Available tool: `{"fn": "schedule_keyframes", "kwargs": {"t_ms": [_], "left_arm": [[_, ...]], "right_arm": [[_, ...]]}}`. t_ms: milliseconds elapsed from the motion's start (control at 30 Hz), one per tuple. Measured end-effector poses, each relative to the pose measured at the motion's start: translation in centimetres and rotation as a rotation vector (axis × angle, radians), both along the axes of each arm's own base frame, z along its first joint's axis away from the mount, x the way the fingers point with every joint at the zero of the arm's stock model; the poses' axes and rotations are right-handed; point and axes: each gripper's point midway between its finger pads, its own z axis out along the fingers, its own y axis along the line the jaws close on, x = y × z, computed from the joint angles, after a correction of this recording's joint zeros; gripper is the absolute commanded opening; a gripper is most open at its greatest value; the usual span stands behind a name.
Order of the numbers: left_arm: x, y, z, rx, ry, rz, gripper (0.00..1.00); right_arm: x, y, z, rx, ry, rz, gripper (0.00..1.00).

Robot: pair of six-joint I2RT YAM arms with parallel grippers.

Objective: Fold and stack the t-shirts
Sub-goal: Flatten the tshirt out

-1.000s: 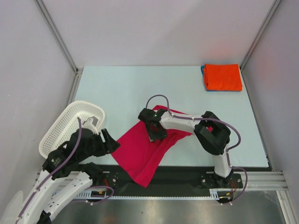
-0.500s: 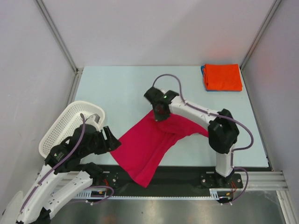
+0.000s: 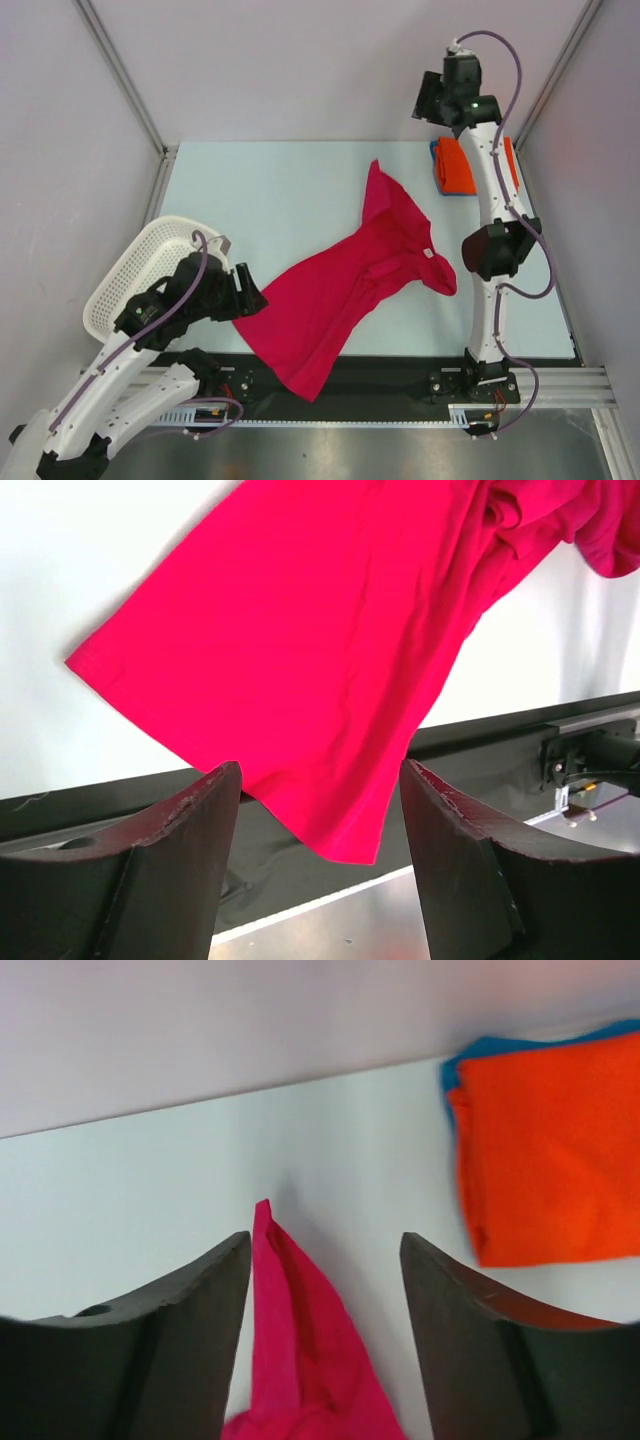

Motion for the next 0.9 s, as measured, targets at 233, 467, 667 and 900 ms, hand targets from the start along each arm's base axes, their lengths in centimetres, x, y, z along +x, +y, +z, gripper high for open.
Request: {"fn": "schedule_keyframes", "kwargs": {"t_ms": [233,467,667,900], "left_arm": [[0.2,0.2,-2.0,0.047,0.044,0.004,0.72],[0.7,-0.4,-6.1,0.117,0.180,0.026,0.65],[0.7,-1.5,-9.5,0.161,0.296,0.020,0.66],[0.9,-2.3,-10.1,0.156,0.310,0.013,0.66]], "right_arm": [[-4.8,-2.9,-5.2,-0.029,0.205,-0.031,0.75],[-21.0,6.5,-13.8,-0.091,0.489,0.274,0.61],[-27.2,9.6,-19.2,-0.119,0.629,0.339,0.62],[-28.9,9.5,-22.7,-0.123,0.683,0.299,0.37]]}}
